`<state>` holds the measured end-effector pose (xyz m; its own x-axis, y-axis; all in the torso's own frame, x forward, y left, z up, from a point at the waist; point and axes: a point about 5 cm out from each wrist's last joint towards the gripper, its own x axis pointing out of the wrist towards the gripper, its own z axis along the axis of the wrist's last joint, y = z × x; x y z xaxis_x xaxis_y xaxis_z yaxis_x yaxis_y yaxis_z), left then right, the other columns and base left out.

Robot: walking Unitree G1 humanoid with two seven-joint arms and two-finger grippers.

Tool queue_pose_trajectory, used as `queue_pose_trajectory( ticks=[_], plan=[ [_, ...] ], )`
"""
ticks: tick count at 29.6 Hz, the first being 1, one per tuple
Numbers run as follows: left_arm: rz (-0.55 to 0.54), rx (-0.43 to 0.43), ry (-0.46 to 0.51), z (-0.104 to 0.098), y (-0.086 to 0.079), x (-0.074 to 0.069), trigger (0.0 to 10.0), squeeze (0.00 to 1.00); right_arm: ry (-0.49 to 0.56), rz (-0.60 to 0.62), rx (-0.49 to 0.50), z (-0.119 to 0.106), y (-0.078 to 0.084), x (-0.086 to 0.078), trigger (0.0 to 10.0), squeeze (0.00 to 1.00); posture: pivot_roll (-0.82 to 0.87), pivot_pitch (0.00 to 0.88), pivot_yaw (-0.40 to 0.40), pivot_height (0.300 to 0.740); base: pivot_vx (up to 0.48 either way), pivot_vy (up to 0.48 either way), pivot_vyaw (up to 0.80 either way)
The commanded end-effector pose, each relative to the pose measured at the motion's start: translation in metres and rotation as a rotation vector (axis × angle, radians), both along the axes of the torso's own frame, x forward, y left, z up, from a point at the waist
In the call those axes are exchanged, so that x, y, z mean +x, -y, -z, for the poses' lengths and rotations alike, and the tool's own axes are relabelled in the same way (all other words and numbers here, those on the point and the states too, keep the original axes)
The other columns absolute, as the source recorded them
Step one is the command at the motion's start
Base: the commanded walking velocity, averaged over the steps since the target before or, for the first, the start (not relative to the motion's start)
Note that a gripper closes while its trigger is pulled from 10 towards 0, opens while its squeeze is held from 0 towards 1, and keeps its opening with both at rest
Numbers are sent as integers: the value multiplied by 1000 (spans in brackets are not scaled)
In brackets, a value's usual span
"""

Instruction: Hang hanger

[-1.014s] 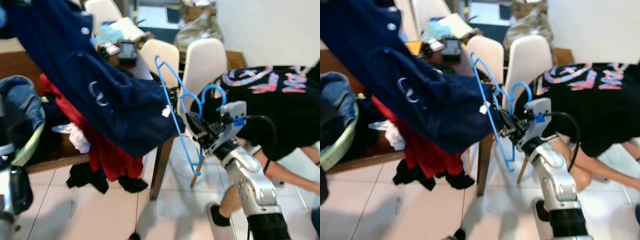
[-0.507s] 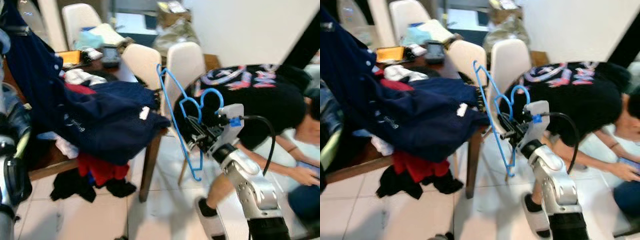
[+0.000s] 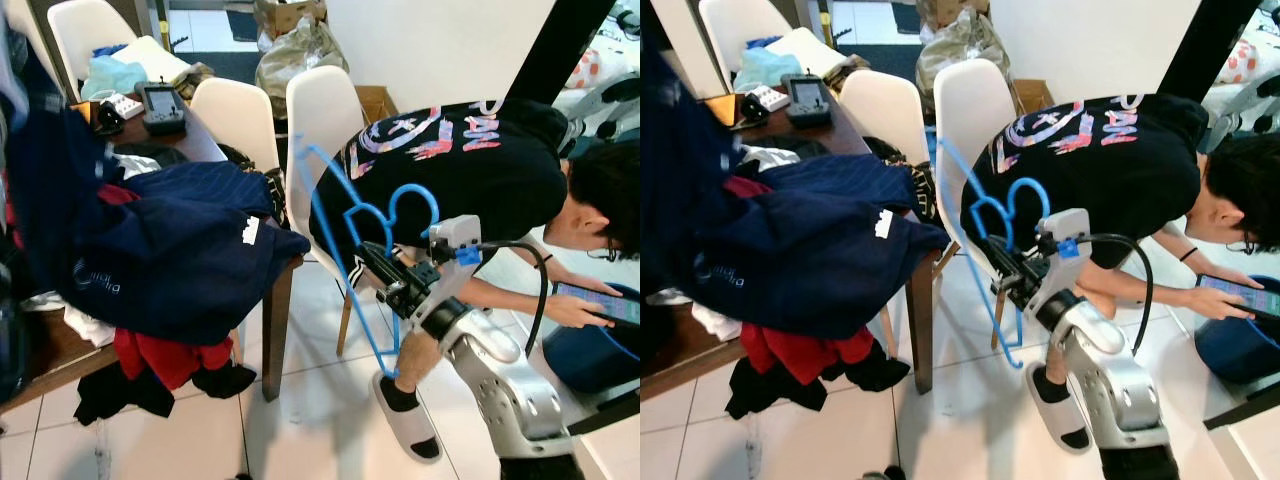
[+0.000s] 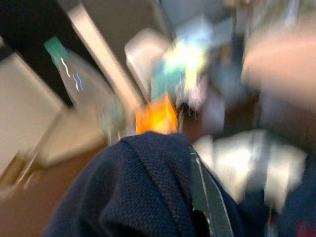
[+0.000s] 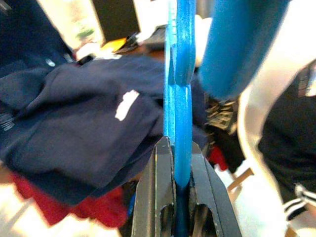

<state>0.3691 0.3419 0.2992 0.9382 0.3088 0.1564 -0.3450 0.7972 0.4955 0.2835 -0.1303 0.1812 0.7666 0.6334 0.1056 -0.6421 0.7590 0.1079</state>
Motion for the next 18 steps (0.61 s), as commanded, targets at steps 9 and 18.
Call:
queue_pose_trajectory(
  ticks=[9,18],
  plan=[
    [-78,123,-85,22,-20,-12,10000,1000,-7,-76,-1,-2,-9,-8,10000,0,67,176,-56,740,0,0,0],
    [318,460,-10,-51,18,-17,10000,1000,-10,-102,31,-6,-12,-11,10000,0,71,173,-63,740,0,0,0]
  ],
)
